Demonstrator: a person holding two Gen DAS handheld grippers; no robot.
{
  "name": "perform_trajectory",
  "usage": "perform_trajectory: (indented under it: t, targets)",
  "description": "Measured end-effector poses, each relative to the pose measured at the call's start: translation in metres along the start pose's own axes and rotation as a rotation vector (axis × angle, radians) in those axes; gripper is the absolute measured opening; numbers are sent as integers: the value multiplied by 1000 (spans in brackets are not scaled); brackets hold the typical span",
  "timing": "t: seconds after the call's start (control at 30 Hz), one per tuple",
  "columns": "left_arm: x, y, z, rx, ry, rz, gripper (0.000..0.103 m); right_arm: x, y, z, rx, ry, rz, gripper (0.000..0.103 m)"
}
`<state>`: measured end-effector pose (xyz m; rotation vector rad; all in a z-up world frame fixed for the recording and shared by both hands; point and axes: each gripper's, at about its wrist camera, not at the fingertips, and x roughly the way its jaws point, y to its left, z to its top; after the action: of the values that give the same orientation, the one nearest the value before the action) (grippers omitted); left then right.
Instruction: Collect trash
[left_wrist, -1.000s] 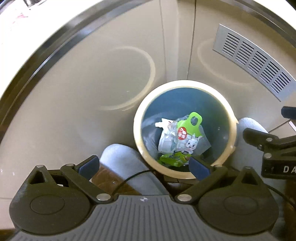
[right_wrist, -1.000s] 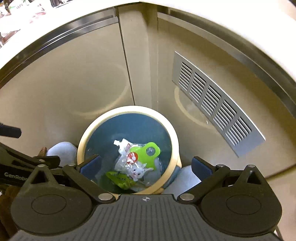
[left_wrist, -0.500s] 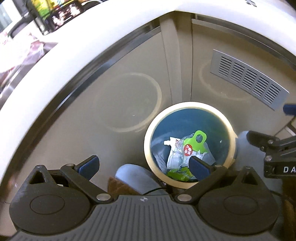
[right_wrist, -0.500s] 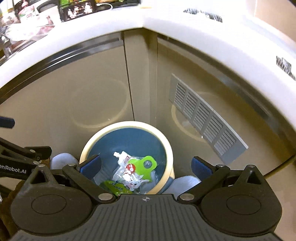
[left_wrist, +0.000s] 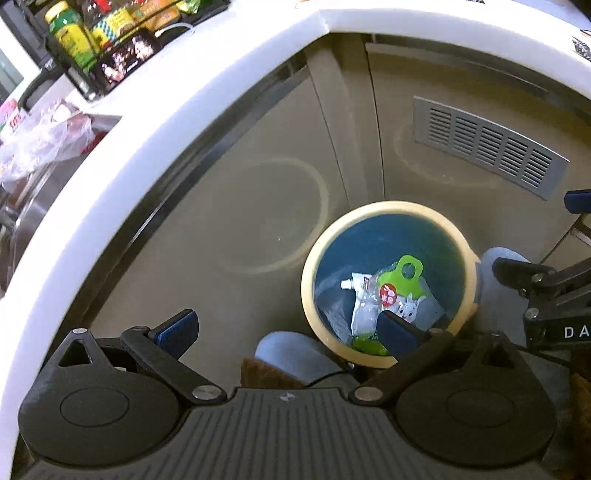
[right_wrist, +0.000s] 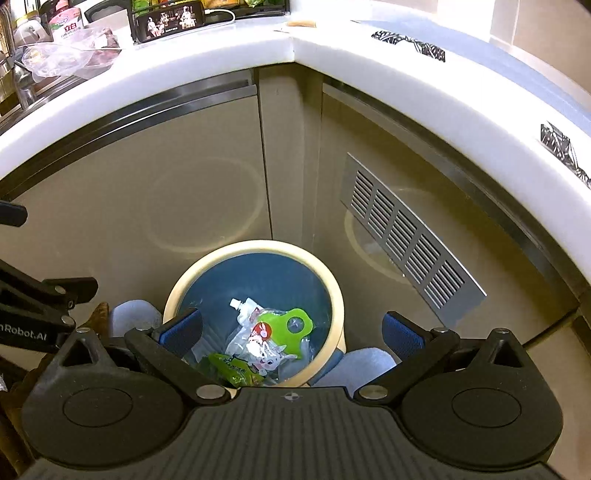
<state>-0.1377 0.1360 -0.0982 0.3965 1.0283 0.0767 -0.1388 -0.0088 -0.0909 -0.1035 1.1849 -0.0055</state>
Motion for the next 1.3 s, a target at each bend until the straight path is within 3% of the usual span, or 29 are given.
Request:
perform_trajectory:
  t: [0.33,1.3]
  targets:
    - [11,9,-9,-67,61,-68,103,7,4,-2,-16,31,6,103]
    - [8,6,-11,-41,43,-50,103,10,4,0,-20,49,5,103]
